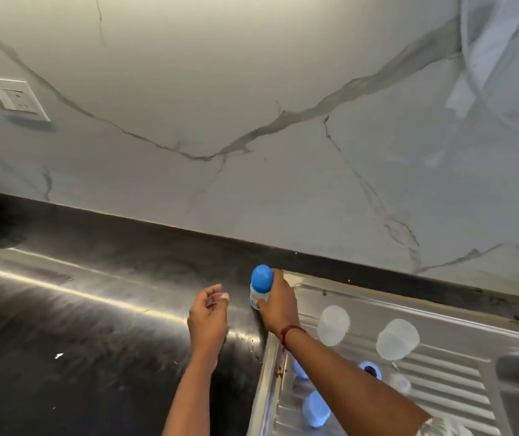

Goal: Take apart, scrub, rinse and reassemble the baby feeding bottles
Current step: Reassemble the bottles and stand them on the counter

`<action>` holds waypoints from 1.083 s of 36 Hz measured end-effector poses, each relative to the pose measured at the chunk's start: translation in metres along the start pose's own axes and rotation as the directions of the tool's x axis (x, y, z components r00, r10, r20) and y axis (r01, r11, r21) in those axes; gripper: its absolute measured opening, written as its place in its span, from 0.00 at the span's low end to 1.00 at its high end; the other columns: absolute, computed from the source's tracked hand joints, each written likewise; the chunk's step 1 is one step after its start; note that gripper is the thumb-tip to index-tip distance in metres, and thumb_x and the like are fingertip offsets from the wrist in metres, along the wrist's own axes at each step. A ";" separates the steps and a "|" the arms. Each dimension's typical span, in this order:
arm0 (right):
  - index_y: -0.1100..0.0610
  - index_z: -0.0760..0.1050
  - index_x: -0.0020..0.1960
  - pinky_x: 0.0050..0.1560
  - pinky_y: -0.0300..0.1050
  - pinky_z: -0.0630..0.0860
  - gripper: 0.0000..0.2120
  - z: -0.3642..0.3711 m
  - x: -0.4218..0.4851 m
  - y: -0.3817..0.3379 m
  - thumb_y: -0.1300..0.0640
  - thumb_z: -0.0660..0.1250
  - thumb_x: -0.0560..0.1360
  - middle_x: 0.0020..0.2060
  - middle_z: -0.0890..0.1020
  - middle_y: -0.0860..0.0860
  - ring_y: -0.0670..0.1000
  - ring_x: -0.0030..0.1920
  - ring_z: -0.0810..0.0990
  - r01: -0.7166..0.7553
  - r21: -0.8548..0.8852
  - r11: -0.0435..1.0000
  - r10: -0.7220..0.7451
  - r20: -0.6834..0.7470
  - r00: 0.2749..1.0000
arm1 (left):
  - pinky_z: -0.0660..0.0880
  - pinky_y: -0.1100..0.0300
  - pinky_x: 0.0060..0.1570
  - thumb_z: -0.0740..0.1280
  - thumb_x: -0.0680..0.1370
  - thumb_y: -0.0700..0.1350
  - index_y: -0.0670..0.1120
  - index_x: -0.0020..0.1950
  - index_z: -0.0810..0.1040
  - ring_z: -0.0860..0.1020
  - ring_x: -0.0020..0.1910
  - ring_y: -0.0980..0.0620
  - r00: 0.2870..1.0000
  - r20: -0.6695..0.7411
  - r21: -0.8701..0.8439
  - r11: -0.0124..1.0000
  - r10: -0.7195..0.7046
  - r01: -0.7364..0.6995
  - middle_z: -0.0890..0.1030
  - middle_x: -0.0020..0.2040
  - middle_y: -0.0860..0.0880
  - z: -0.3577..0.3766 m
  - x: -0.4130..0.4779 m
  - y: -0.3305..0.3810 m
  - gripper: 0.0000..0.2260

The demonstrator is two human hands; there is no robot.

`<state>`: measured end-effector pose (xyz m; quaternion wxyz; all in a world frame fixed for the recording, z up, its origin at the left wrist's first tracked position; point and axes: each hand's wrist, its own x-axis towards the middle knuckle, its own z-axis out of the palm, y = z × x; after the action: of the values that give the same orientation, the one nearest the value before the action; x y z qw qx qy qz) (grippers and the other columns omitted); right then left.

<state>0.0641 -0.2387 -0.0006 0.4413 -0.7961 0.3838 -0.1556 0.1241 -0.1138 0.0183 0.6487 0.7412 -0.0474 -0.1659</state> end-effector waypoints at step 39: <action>0.56 0.79 0.47 0.36 0.26 0.72 0.07 -0.205 -0.166 0.107 0.67 0.72 0.73 0.33 0.80 0.43 0.41 0.34 0.79 0.043 0.112 0.993 0.004 -0.388 0.922 | 0.82 0.48 0.48 0.68 0.79 0.40 0.56 0.52 0.80 0.83 0.46 0.50 0.948 0.246 0.032 0.976 0.203 -0.217 0.84 0.45 0.54 0.106 -0.204 0.007 0.10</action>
<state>-0.2164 -0.2680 0.0417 0.4015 -0.7258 0.4455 -0.3368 -0.0991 -0.1569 0.0517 0.6302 0.7248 -0.2096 -0.1834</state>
